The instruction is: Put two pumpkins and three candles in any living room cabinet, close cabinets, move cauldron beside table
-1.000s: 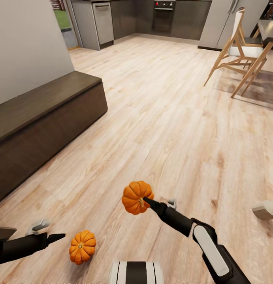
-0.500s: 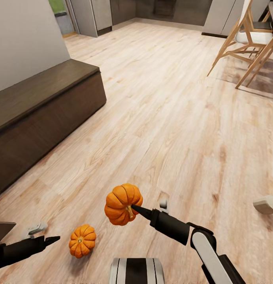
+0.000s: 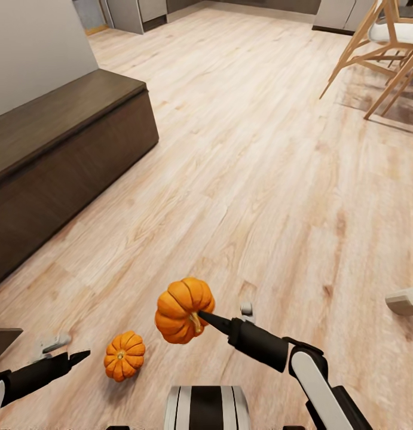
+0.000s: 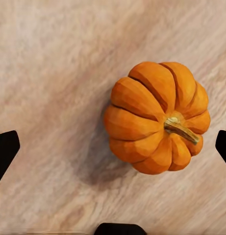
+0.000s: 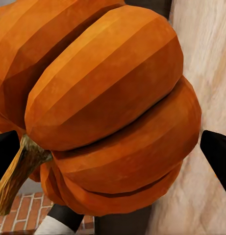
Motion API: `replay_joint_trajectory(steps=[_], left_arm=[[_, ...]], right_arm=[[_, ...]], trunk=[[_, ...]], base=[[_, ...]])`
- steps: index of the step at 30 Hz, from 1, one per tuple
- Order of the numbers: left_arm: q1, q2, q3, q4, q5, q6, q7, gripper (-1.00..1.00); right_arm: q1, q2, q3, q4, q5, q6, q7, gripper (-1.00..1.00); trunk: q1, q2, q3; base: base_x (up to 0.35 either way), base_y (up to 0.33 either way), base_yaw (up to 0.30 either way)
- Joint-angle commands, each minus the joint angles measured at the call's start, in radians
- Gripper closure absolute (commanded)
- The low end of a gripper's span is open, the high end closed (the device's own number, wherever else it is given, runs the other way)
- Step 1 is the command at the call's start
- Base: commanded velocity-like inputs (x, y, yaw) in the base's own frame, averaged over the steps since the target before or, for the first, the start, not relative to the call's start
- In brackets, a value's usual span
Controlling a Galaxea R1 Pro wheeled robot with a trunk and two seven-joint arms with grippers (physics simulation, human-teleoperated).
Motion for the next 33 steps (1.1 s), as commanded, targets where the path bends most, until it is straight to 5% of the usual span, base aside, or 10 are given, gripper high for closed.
replay_joint_trajectory(steps=[1,14,22,28,33], left_arm=[[0.0,0.0,0.0,0.003,0.001,-0.001,0.0,-1.0],[0.0,-0.012,-0.003,0.027,0.026,-0.005,0.001,-1.0],[0.0,-0.012,-0.004,0.029,0.041,-0.002,-0.009,-1.0],[-0.001,-0.001,-0.009,0.028,0.129,0.003,-0.021,-1.0],[-0.003,0.039,-0.008,0.029,0.223,0.012,-0.028,-1.0]], right_arm=[[0.0,0.001,0.002,-0.002,0.005,0.0,0.03,1.0],[0.0,-0.004,0.025,-0.005,0.016,-0.035,0.358,1.0],[0.0,-0.006,0.026,-0.004,0.018,-0.077,0.384,1.0],[0.0,-0.005,0.028,-0.004,0.019,-0.079,0.386,1.0],[0.0,-0.004,0.031,-0.004,0.019,-0.079,0.387,1.0]], trunk=[[0.0,0.0,-0.004],[0.006,-0.003,-0.054],[0.01,-0.005,-0.085],[0.013,-0.007,-0.108],[0.015,-0.008,-0.128]], base=[[0.0,0.0,0.0],[0.0,0.0,0.0],[0.0,0.0,0.0],[0.0,0.0,0.0],[0.0,0.0,0.0]])
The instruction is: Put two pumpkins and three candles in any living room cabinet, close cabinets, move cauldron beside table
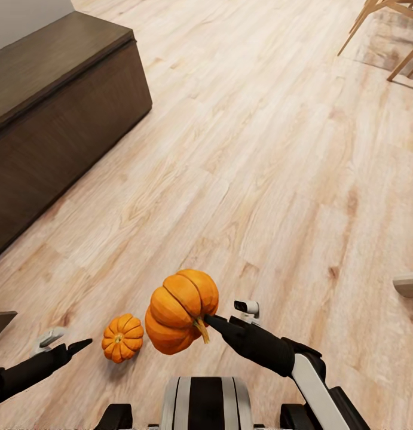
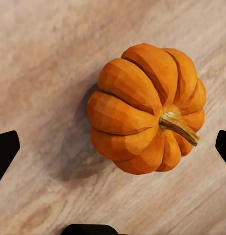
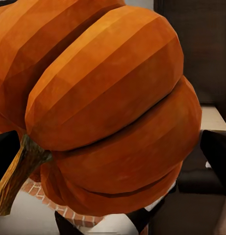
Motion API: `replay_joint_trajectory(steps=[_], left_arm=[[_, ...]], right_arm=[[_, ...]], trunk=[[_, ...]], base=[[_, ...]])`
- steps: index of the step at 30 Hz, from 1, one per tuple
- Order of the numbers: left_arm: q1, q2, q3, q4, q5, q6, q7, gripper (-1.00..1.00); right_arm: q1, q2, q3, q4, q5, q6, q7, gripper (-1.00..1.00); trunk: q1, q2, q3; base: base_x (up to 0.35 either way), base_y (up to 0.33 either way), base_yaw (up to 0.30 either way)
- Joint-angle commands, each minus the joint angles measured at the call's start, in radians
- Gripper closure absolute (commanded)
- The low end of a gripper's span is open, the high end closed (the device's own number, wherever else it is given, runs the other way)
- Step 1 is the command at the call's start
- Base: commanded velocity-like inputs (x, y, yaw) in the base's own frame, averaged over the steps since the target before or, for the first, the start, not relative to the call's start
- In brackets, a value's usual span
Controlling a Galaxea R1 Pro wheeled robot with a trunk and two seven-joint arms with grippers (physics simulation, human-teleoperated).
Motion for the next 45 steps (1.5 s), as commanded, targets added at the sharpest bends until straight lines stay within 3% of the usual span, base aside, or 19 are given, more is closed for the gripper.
replay_joint_trajectory(steps=[1,5,10,12,16,18,21,27,29,32,35,39,43,45], left_arm=[[0.0,0.005,-0.001,0.0,0.029,0.002,-0.003,-1.0],[0.0,0.016,-0.001,-0.003,0.088,0.005,-0.009,-1.0],[-0.002,0.015,-0.011,-0.003,0.103,0.006,-0.01,-1.0],[-0.002,0.016,-0.014,-0.002,0.104,0.006,-0.01,-1.0],[-0.002,0.015,-0.016,-0.002,0.104,0.004,-0.008,-1.0],[-0.002,0.014,-0.017,-0.002,0.104,0.004,-0.007,-1.0],[-0.002,0.014,-0.018,-0.003,0.104,0.004,-0.007,-1.0],[-0.002,0.012,-0.018,-0.003,0.104,0.003,-0.007,-1.0],[-0.002,0.012,-0.018,-0.004,0.104,0.003,-0.008,-1.0],[-0.002,0.012,-0.018,-0.004,0.104,0.003,-0.008,-1.0],[-0.002,0.012,-0.018,-0.004,0.104,0.003,-0.008,-1.0],[-0.002,0.012,-0.018,-0.005,0.104,0.002,-0.008,-1.0],[-0.002,0.012,-0.018,-0.005,0.104,0.002,-0.008,-1.0],[-0.002,0.013,-0.018,-0.005,0.104,0.002,-0.008,-1.0]], right_arm=[[0.0,0.0,0.0,0.0,-0.002,0.002,-0.001,1.0],[0.0,-0.002,-0.001,0.0,-0.002,0.002,0.002,1.0],[0.0,-0.007,-0.01,0.0,-0.002,0.003,0.092,1.0],[0.001,-0.039,-0.032,0.001,-0.002,0.003,0.167,1.0],[0.02,-0.136,-0.083,0.011,-0.008,0.0,0.317,1.0],[0.039,-0.154,-0.121,0.011,-0.009,-0.001,0.36,1.0],[0.081,-0.164,-0.221,0.007,-0.011,0.003,0.445,1.0],[0.114,-0.16,-0.256,0.004,-0.024,0.003,0.508,1.0],[0.125,-0.15,-0.258,0.008,-0.071,0.0,0.537,1.0],[0.132,-0.104,-0.258,0.012,-0.152,-0.022,0.567,1.0],[0.135,-0.076,-0.258,0.015,-0.185,-0.056,0.574,1.0],[0.136,-0.068,-0.259,0.019,-0.206,-0.073,0.579,1.0],[0.138,-0.049,-0.261,0.071,-0.263,-0.088,0.579,1.0],[0.138,-0.026,-0.305,0.139,-0.294,-0.135,0.576,1.0]], trunk=[[0.0,0.0,-0.004],[0.002,-0.001,-0.019],[0.003,-0.001,-0.023],[0.003,-0.001,-0.023],[0.003,-0.001,-0.023],[0.003,-0.001,-0.023],[0.003,-0.001,-0.023],[0.003,-0.001,-0.023],[0.003,-0.001,-0.023],[0.003,-0.001,-0.023],[0.003,-0.001,-0.023],[0.003,-0.001,-0.023],[0.003,-0.001,-0.023],[0.003,-0.001,-0.023]], base=[[0.0,0.0,0.0],[0.0,0.0,0.0],[0.0,0.0,0.0],[0.0,0.0,0.0],[0.0,0.0,0.0],[0.0,0.0,0.0],[0.0,0.0,0.0],[0.0,0.0,0.0],[0.0,0.0,0.0],[0.0,0.0,0.0],[0.0,0.0,0.0],[0.0,0.0,0.0],[0.0,0.0,0.0],[0.0,0.0,0.0]])
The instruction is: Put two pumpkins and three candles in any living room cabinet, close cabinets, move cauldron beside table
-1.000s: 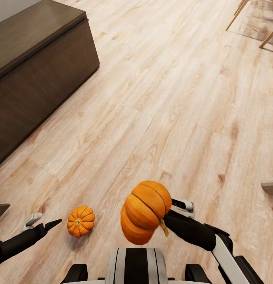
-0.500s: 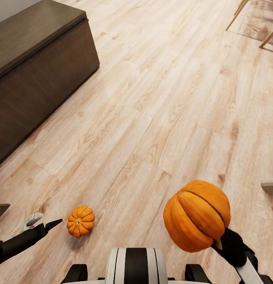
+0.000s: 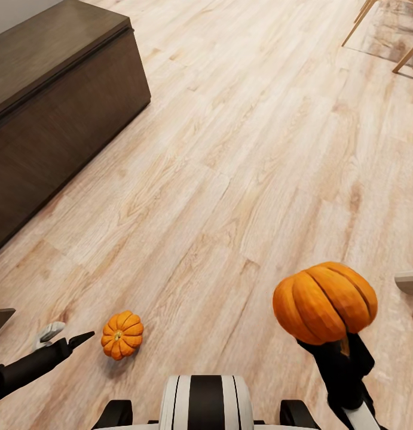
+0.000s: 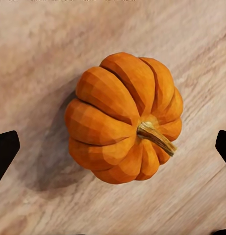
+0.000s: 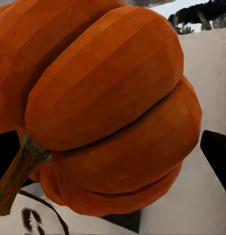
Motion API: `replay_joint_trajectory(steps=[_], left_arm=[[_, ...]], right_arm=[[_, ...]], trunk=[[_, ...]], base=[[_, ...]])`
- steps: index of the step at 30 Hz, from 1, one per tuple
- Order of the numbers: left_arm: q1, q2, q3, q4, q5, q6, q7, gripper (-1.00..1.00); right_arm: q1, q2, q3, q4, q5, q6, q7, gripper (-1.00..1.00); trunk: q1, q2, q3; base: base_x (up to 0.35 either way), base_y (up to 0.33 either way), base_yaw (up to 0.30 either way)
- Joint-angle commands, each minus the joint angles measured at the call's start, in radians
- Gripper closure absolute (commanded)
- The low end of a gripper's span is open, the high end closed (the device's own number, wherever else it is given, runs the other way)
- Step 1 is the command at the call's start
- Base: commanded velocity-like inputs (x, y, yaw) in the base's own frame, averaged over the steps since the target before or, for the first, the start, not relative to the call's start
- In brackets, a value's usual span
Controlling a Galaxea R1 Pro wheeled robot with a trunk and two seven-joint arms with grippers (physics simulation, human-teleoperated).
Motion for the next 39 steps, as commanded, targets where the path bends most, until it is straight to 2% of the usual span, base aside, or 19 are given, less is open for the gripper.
replay_joint_trajectory(steps=[1,4,7,13,19,22,39], left_arm=[[0.0,0.0,0.0,0.0,0.0,0.0,0.0,-1.0],[0.0,0.0,0.0,-0.001,0.0,0.0,-0.001,-1.0],[0.0,0.001,0.0,-0.001,0.001,0.0,-0.001,-1.0],[0.0,0.001,0.0,-0.001,0.001,0.0,-0.002,-1.0],[0.0,0.001,0.0,-0.001,0.001,0.0,-0.002,-1.0],[0.0,0.002,0.0,-0.001,0.001,0.001,-0.002,-1.0],[0.0,0.001,0.0,0.0,0.001,0.0,-0.005,-1.0]], right_arm=[[0.0,0.004,-0.013,0.017,-0.006,-0.013,-0.002,1.0],[0.0,0.016,-0.07,0.076,-0.019,-0.068,-0.038,1.0],[0.0,0.02,-0.084,0.089,-0.021,-0.084,-0.081,1.0],[0.0,0.037,-0.106,0.091,-0.021,-0.155,-0.11,1.0],[0.001,0.037,-0.109,0.092,-0.022,-0.158,-0.123,1.0],[0.002,0.038,-0.109,0.092,-0.023,-0.158,-0.124,1.0],[0.002,0.037,-0.105,0.082,-0.024,-0.154,-0.127,1.0]], trunk=[[0.0,0.0,0.0],[0.0,0.0,0.0],[0.0,0.0,0.0],[0.0,0.0,0.0],[0.002,-0.001,-0.019],[0.002,-0.001,-0.019],[0.01,-0.005,-0.085]], base=[[0.0,0.0,0.0],[0.0,0.0,0.0],[0.0,0.0,0.0],[0.0,0.0,0.0],[0.0,0.0,0.0],[0.0,0.0,0.0],[0.0,0.0,0.0]])
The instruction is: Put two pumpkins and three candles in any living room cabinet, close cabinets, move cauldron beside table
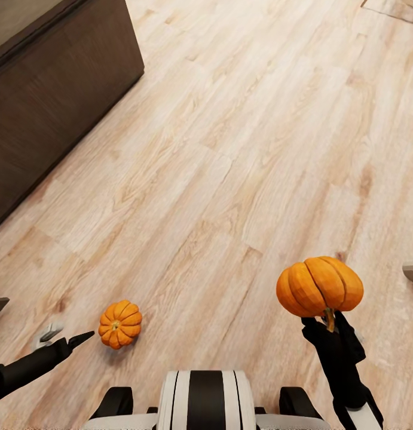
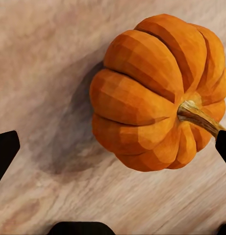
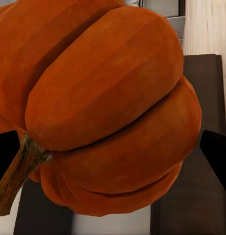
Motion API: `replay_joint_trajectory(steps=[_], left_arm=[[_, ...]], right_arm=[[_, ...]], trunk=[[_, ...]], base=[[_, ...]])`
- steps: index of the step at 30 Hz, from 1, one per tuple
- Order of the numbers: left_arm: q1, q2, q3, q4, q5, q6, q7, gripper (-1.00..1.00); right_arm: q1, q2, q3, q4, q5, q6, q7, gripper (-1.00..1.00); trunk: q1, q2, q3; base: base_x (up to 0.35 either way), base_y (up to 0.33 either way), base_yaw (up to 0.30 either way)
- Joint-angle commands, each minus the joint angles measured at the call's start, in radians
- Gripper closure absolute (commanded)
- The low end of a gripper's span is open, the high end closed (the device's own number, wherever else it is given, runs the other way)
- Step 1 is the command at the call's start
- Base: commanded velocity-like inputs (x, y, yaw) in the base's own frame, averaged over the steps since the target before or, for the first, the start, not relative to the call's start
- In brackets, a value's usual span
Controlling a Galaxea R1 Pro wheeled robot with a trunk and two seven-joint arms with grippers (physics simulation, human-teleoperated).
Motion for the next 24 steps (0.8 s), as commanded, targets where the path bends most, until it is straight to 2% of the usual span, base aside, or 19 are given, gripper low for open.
replay_joint_trajectory(steps=[1,7,11,24], left_arm=[[0.0,0.0,0.0,0.0,0.0,0.0,0.0,-1.0],[0.0,-0.001,-0.004,0.0,0.0,0.0,-0.018,-1.0],[0.0,0.0,-0.021,0.0,0.0,0.0,-0.031,-1.0],[0.0,-0.001,-0.027,0.0,0.0,0.0,-0.032,-1.0]], right_arm=[[0.0,0.0,0.001,-0.001,0.0,0.001,-0.001,1.0],[0.0,-0.001,0.002,-0.005,0.004,0.006,-0.001,1.0],[0.0,-0.001,0.003,-0.006,0.007,0.008,-0.001,1.0],[0.0,-0.002,0.003,-0.006,0.008,0.008,-0.023,1.0]], trunk=[[0.0,0.0,-0.004],[0.003,-0.002,-0.027],[0.005,-0.003,-0.043],[0.005,-0.003,-0.043]], base=[[0.0,0.0,0.0],[0.0,0.0,0.0],[0.0,0.0,0.0],[0.012,-0.018,0.0]])
